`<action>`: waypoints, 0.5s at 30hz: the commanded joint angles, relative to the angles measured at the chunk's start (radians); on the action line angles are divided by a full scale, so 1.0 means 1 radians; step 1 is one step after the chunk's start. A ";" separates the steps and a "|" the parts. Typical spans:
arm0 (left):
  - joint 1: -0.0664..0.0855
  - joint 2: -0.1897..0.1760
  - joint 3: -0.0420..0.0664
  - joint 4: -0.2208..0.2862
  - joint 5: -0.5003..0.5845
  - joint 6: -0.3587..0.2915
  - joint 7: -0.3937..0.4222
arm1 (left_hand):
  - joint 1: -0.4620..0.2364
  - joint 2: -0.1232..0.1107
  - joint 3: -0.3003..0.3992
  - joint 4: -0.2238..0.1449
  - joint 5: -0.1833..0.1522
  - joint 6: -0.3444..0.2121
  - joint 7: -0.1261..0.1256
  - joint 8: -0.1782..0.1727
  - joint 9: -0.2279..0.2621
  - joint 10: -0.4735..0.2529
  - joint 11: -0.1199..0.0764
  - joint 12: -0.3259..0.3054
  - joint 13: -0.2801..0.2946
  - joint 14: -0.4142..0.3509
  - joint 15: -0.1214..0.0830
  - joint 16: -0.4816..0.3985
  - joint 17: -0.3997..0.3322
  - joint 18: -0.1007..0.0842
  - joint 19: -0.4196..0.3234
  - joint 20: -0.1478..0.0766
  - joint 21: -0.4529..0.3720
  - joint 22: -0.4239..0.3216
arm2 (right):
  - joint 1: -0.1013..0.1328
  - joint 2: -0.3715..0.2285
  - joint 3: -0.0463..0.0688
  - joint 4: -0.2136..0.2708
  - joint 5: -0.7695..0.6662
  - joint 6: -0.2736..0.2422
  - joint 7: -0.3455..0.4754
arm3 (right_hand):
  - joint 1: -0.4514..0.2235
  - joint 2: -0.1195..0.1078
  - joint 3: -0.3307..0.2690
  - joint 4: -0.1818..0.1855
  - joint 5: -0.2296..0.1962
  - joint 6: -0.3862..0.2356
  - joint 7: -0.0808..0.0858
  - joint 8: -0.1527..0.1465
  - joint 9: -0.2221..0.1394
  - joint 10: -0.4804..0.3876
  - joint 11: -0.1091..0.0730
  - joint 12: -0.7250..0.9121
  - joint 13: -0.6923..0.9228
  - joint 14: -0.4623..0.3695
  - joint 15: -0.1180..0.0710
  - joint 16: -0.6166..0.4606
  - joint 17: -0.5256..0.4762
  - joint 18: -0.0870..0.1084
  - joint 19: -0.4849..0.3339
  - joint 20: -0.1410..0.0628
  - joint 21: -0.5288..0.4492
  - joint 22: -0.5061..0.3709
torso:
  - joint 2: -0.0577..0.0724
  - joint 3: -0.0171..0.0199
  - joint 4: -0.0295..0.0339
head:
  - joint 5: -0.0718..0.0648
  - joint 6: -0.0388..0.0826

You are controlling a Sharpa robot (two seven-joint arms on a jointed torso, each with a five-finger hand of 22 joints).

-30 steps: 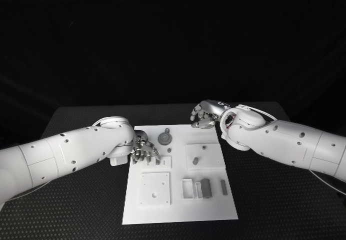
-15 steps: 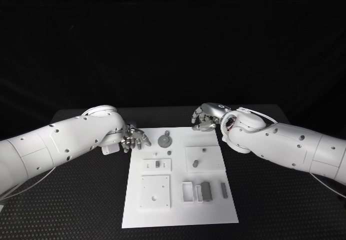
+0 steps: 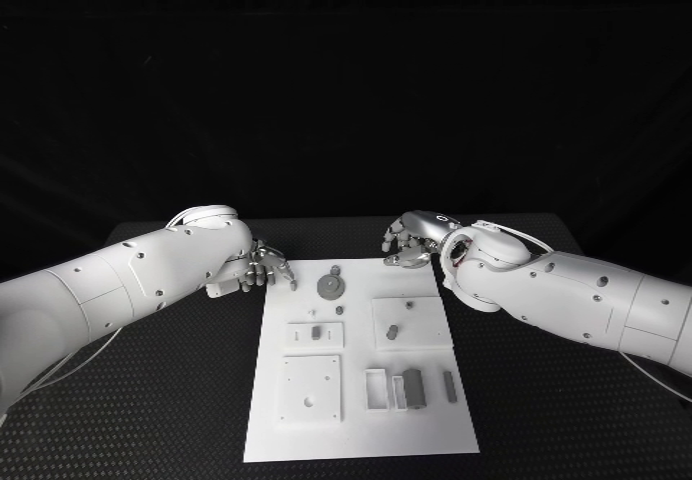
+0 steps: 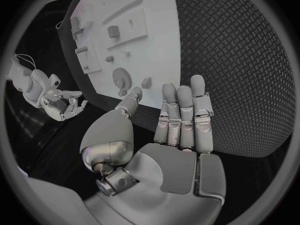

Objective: Assemble the parts on the task board

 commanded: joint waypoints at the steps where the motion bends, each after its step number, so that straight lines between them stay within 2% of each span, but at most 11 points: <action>1: 0.000 0.012 0.000 -0.015 -0.027 -0.023 0.032 | -0.009 -0.002 -0.005 0.006 0.000 -0.011 0.004 -0.008 -0.003 -0.006 0.003 -0.007 -0.001 -0.007 0.002 -0.003 -0.002 0.002 -0.006 0.000 -0.007 0.017 | -0.001 0.001 0.000 0.000 -0.005 0.008 0.001 | -0.001 -0.011 -0.002 0.006 0.002 0.004 0.011 -0.007 0.001 -0.003 0.002 -0.004 -0.002 -0.007 0.001 -0.005 -0.001 0.015 0.000 -0.008 -0.003 0.015 | 0.002 -0.0006 -0.0033 | 0.001 0.003; 6: 0.000 0.024 0.000 -0.031 -0.027 -0.041 0.040 | -0.022 -0.022 -0.007 0.018 0.000 -0.018 0.006 -0.013 -0.006 -0.007 0.006 -0.006 -0.002 -0.008 0.002 -0.002 -0.004 0.003 -0.006 0.000 -0.010 0.016 | 0.000 0.000 0.000 0.001 -0.005 0.010 0.000 | -0.002 -0.012 -0.002 0.008 0.002 0.004 0.012 -0.007 0.001 -0.003 0.003 -0.004 -0.002 -0.007 0.001 -0.006 -0.001 0.015 0.000 -0.008 -0.003 0.015 | 0.006 -0.0006 -0.0066 | -0.001 0.008; 8: 0.000 0.031 0.000 -0.039 -0.027 -0.030 0.041 | -0.027 -0.030 -0.004 0.024 0.000 -0.017 0.006 -0.013 -0.006 -0.007 0.006 -0.005 -0.001 -0.008 0.001 -0.001 -0.004 0.003 -0.005 0.000 -0.011 0.016 | 0.000 0.000 0.000 0.001 -0.005 0.010 0.000 | -0.002 -0.013 -0.002 0.008 0.002 0.004 0.012 -0.008 0.001 -0.003 0.003 -0.004 -0.002 -0.007 0.001 -0.006 -0.001 0.015 0.000 -0.008 -0.004 0.015 | 0.006 -0.0008 -0.0057 | -0.002 0.008; 11: -0.002 0.040 0.000 -0.048 -0.028 -0.013 0.040 | -0.027 -0.031 -0.002 0.026 0.000 -0.017 0.006 -0.013 -0.006 -0.007 0.006 -0.005 -0.001 -0.008 0.001 -0.001 -0.004 0.004 -0.004 0.000 -0.011 0.017 | 0.000 -0.001 0.000 0.004 -0.005 0.010 -0.001 | -0.002 -0.013 -0.002 0.009 0.002 0.003 0.012 -0.008 0.001 -0.003 0.003 -0.004 -0.002 -0.007 0.001 -0.006 -0.001 0.015 0.000 -0.008 -0.004 0.015 | 0.006 -0.0018 -0.0047 | -0.001 0.005; 15: -0.008 0.051 0.000 -0.057 -0.028 -0.001 0.042 | -0.021 -0.028 0.003 0.027 0.000 -0.016 0.006 -0.012 -0.006 -0.007 0.005 -0.004 -0.001 -0.008 0.001 0.001 -0.005 0.004 -0.003 -0.001 -0.012 0.017 | 0.000 -0.002 0.000 0.006 -0.005 0.009 -0.001 | -0.002 -0.013 -0.002 0.009 0.002 0.003 0.012 -0.008 0.001 -0.004 0.003 -0.004 -0.002 -0.007 0.001 -0.006 -0.001 0.015 0.000 -0.008 -0.004 0.015 | 0.006 -0.0005 -0.0055 | -0.005 0.001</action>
